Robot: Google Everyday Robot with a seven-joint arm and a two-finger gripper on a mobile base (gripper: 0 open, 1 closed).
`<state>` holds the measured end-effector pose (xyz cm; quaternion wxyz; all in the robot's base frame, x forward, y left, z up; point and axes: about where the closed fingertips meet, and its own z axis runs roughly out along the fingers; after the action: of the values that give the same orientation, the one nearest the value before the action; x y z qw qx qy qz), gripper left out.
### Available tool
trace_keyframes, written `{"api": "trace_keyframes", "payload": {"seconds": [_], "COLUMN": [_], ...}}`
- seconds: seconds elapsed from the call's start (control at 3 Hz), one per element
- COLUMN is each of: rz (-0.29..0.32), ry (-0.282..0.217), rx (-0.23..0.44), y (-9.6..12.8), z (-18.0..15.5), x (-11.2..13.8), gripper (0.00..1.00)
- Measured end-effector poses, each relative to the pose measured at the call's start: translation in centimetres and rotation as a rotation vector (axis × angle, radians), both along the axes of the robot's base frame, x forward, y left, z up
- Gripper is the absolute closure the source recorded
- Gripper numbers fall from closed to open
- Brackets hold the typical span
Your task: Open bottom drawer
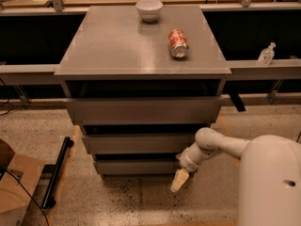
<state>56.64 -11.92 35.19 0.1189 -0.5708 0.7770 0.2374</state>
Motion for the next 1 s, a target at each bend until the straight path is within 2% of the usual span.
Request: {"api": "trace_keyframes", "payload": {"seconds": [0.33,0.67,1.0], "rz": [-0.005,-0.007,-0.047], "ry": [-0.005,0.018,0.031], "rx": [0.003,0.006,0.029], "y": [0.0,0.2,0.0], "z": [-0.3,-1.1,-3.1], "x": [0.5,0.3,0.5], "gripper": [0.00,0.00,0.00]}}
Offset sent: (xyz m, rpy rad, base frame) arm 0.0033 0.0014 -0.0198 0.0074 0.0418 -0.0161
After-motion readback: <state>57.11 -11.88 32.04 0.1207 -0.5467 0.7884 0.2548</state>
